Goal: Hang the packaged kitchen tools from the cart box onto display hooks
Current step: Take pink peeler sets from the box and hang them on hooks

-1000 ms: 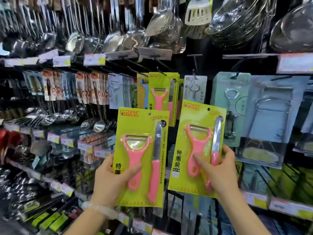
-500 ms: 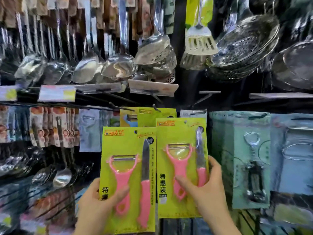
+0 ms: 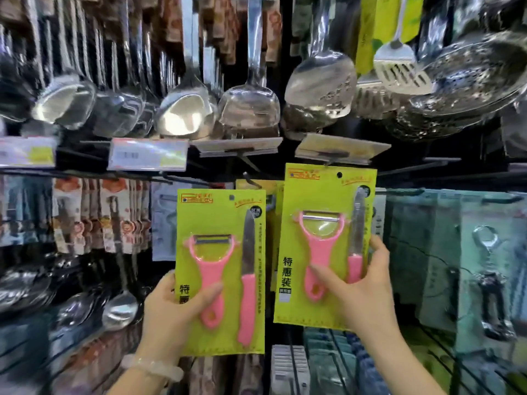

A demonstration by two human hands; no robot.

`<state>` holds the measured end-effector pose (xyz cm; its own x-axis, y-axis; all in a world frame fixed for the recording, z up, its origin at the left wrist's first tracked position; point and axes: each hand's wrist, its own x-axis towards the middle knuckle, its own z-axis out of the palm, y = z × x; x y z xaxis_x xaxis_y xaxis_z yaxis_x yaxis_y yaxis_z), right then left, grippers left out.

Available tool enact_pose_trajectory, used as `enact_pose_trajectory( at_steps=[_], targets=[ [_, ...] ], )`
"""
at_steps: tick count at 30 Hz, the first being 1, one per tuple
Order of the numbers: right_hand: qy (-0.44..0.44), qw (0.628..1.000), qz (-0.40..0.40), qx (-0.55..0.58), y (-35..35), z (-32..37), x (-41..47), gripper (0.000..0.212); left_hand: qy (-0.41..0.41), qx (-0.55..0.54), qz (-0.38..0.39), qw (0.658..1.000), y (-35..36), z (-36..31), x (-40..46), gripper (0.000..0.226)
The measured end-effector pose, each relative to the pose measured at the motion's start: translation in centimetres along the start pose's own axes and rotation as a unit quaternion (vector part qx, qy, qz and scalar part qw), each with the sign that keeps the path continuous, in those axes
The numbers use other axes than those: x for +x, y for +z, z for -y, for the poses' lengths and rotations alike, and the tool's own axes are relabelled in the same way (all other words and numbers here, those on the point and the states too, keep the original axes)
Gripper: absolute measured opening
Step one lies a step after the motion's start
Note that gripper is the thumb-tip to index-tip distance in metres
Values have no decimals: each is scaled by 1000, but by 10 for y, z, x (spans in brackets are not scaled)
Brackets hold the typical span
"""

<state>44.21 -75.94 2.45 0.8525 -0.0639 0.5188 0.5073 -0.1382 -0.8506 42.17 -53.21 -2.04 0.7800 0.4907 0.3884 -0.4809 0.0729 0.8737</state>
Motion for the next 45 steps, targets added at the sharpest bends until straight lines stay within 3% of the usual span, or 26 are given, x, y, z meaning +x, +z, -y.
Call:
enact_pose_trajectory(
  at_steps=[3, 11, 17, 23, 28, 30, 32, 36, 39, 41, 45],
  targets=[
    [10, 1000, -15, -16, 10, -5, -2, 126, 14, 23, 19, 999, -10, -1, 9, 47],
    [13, 999, -37, -15, 15, -15, -3, 120, 20, 27, 46, 998, -24, -4, 23, 54],
    [14, 997, -61, -53, 9, -17, 3, 120, 9, 14, 67, 998, -25, -1, 26, 42],
    [20, 999, -27, -40, 10, -26, 3, 129, 10, -6, 61, 998, -18, 6, 30, 37],
    [30, 996, -24, -85, 10, -32, 16, 128, 20, -12, 81, 996, -19, 7, 31, 57],
    [38, 991, -28, -128, 14, -33, 28, 122, 16, -20, 81, 996, -19, 8, 30, 63],
    [46, 980, -29, -190, 17, -33, 44, 118, 12, -19, 82, 996, -19, 8, 29, 44],
    [53, 943, -57, -323, 24, -31, 53, 107, 18, -20, 84, 996, -18, 11, 28, 38],
    [-22, 965, -7, -260, 31, -27, 36, 75, 26, -22, 85, 996, -15, 14, 26, 39],
    [-8, 975, 69, -209, 39, -26, 23, 52, 28, -21, 90, 995, -12, 17, 25, 40],
    [15, 986, 114, -117, 45, -29, 5, 39, 30, -18, 111, 993, -1, 24, 18, 42]
  ],
)
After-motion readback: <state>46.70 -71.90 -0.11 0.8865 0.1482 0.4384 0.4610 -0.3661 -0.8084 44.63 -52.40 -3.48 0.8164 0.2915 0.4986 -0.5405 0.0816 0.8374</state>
